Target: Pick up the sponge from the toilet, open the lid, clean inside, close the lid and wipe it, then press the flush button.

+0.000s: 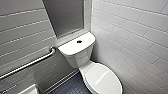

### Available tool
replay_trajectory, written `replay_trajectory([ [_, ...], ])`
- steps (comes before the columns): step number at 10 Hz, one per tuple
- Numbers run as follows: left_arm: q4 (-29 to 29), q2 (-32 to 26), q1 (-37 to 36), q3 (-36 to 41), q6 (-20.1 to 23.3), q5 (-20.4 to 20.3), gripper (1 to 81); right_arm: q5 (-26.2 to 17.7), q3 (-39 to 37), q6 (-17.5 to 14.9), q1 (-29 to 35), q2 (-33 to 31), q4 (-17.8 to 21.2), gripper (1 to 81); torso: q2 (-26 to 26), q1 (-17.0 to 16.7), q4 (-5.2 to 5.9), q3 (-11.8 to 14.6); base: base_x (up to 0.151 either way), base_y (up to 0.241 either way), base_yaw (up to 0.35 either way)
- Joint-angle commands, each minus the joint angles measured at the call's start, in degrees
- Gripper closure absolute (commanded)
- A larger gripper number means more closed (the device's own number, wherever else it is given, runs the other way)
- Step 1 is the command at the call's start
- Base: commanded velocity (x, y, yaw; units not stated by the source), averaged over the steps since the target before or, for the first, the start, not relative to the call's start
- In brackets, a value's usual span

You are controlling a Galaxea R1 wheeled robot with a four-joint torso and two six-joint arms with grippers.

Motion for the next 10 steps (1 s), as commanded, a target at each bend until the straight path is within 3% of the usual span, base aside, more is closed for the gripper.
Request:
replay_trajectory([
  [1, -0.54, -0.20, 0.92, 0.73, 0.33, 4.39, 1.0, -9.79, 4.38, 0.16, 14.61, -6.35, 3.85, 81.1, -5.71, 3.69, 0.00, 0.00, 0.000, 0.000, 0.000],
  [3, -0.36, 0.77, 1.01, -0.15, 0.42, 4.48, 1.0, -13.31, 3.33, 0.25, 20.50, -4.68, 5.69, 81.1, -7.24, 4.63, 0.00, 0.00, 0.000, 0.000, 0.000],
  [4, -0.45, 1.21, 1.01, -0.94, 0.42, 4.48, 1.0, -14.89, 2.37, 0.25, 23.14, -3.37, 7.01, 81.1, -3.48, 2.14, 0.00, 0.00, 0.000, 0.000, 0.000],
  [5, -0.36, 1.48, 1.01, -1.12, 0.42, 4.48, 1.0, -16.30, 0.69, 0.25, 25.60, -1.60, 8.41, 81.1, -5.57, 3.43, 0.00, 0.00, 0.000, 0.000, 0.000],
  [9, -0.54, 3.40, 1.36, -4.37, 0.42, 5.71, 1.0, -21.84, -12.31, 0.25, 34.05, 9.90, 13.59, 81.1, -7.76, 4.78, 0.00, -0.02, 0.000, 0.000, 0.000],
  [10, -0.54, 3.76, 1.36, -4.90, 0.42, 5.71, 1.0, -21.93, -16.35, 0.42, 35.63, 12.19, 17.37, 81.1, -7.76, 4.78, 0.00, -0.02, 0.000, 0.000, 0.000],
])
